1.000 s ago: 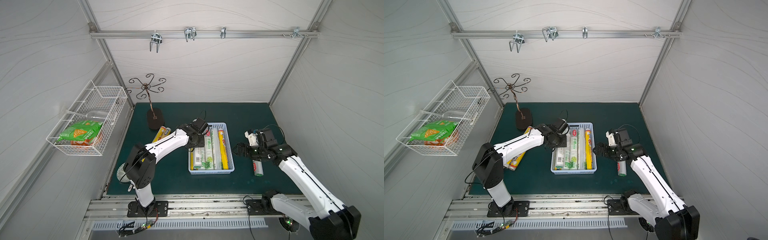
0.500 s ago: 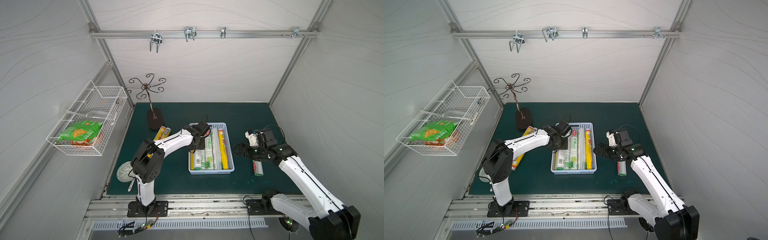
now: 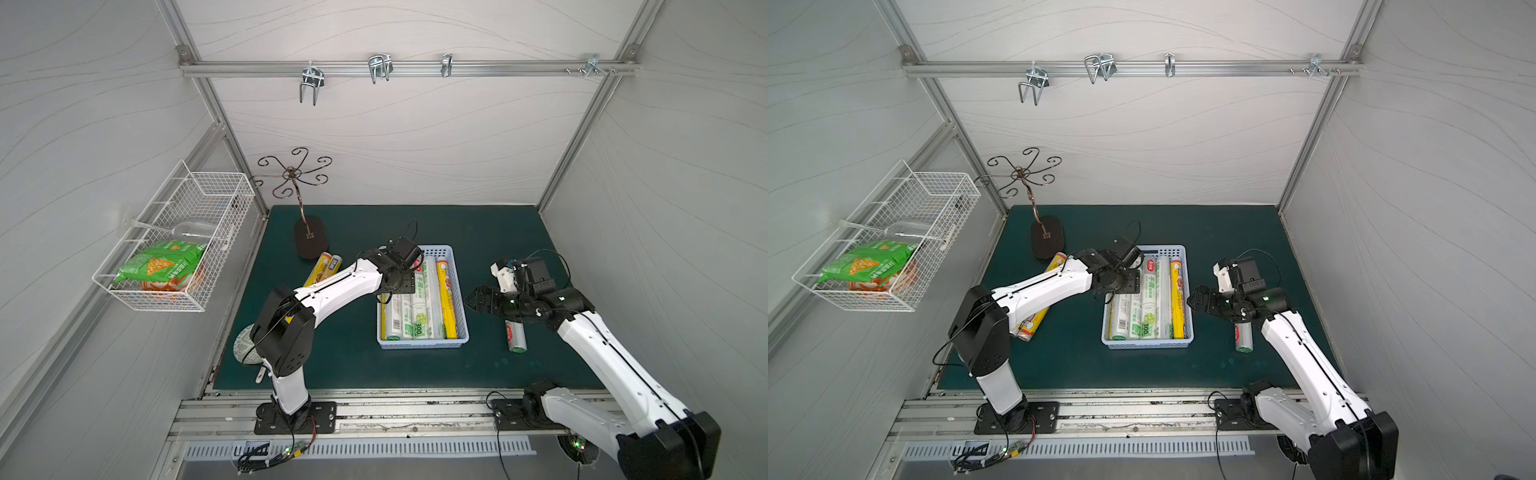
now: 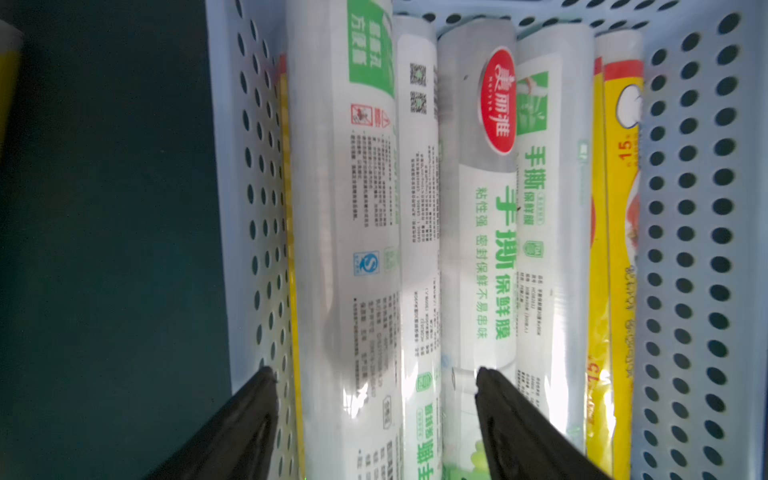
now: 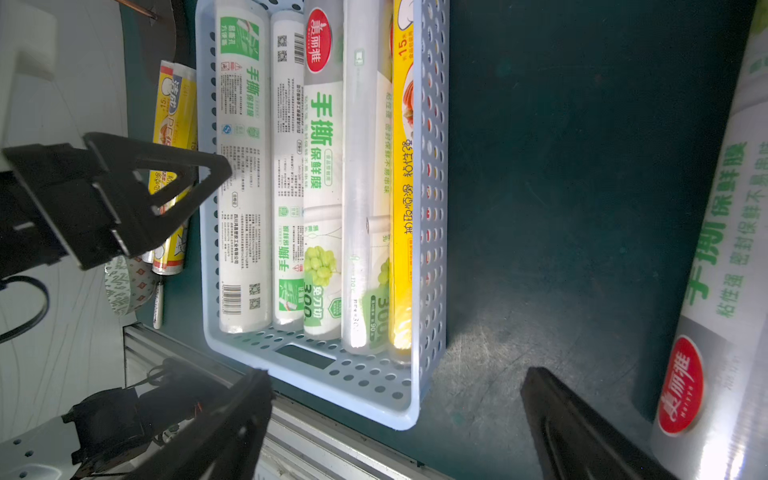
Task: Put the plastic wrap into the basket
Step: Place the plastic wrap in the basket, then pick up the plastic wrap from the center of the board.
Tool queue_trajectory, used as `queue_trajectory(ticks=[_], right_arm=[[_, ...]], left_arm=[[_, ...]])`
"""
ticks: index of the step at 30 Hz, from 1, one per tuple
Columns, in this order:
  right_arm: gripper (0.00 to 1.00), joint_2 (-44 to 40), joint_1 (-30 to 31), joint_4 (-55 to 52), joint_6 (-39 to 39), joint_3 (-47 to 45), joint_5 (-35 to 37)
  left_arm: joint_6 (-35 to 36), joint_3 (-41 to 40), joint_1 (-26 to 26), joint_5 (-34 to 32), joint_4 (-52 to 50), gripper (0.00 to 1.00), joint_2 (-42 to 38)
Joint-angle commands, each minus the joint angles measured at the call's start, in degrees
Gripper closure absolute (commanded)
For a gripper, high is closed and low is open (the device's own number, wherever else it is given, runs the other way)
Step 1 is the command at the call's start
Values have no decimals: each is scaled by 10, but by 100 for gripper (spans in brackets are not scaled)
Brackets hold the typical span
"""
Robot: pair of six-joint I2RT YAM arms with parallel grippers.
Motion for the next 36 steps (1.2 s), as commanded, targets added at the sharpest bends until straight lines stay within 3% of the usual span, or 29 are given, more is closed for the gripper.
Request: queue_trajectory(ticks=[1,10,15,22,31,36], right_arm=[[1,2,-4,-18,-9,8,5],[1,0,-11,-27,-13,16,19],[1,1,-17,-36,-19,20,43],[1,13,-23,-54,-25,41,140],[1,75,-26,-53,-50,70,269],[1,102,-46,-30,-46,60,256]], left_arm=[[5,16,-3,-19,3,21,-34],[22,-12,-2,-18,12,22,-103],[28,-52,-3,-49,23,15,-166],[40,-115,-1,-117,34,1,-263],[49,-156,7,-161,28,1,-336],[53,-167,14,-161,25,1,-350]])
